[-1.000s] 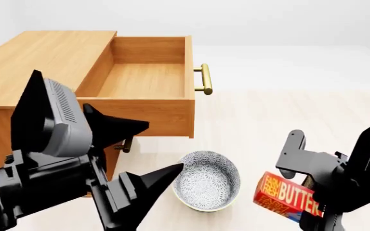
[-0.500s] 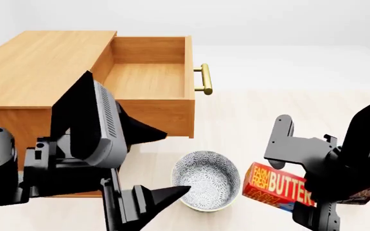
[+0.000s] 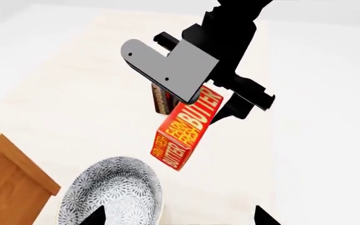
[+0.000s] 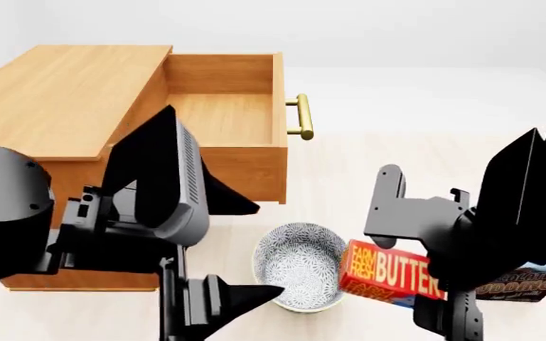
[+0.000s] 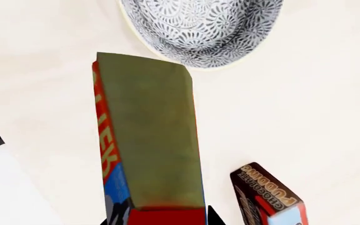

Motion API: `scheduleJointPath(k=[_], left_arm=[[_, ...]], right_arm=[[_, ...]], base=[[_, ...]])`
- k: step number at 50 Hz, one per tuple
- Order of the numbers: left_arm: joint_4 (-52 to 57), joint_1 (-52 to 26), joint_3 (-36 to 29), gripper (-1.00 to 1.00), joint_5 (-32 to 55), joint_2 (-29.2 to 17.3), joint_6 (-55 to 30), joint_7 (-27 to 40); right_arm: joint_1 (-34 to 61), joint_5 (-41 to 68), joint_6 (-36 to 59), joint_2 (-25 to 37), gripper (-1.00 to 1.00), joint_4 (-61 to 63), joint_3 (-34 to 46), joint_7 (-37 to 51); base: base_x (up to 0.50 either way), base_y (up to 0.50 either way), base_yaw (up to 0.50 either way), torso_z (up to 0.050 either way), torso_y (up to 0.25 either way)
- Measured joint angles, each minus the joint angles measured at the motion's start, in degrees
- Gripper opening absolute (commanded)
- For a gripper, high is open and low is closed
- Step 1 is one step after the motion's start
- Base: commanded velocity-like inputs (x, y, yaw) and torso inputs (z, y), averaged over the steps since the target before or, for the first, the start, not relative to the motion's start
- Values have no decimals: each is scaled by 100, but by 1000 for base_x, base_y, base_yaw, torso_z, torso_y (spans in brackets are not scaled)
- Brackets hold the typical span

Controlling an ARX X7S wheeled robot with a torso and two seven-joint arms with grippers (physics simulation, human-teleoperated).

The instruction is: Put the butter at the back in the top drawer of the cabinet and close it.

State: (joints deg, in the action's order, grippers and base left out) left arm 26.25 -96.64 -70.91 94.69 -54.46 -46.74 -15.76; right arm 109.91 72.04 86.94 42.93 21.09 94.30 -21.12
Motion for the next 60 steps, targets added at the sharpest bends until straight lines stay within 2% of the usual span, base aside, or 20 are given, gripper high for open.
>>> scheduleJointPath(k=[26, 60], left_arm=[[-121, 183, -211, 100, -438, 326, -97, -270], [-69, 489, -380, 100, -822, 610, -4, -428]], right_arm=[[193, 407, -113, -520, -100, 79, 75, 217], [428, 848, -374, -744, -100, 219, 22, 387]], base=[[0, 0, 0, 0, 1], [0, 0, 0, 1, 1]])
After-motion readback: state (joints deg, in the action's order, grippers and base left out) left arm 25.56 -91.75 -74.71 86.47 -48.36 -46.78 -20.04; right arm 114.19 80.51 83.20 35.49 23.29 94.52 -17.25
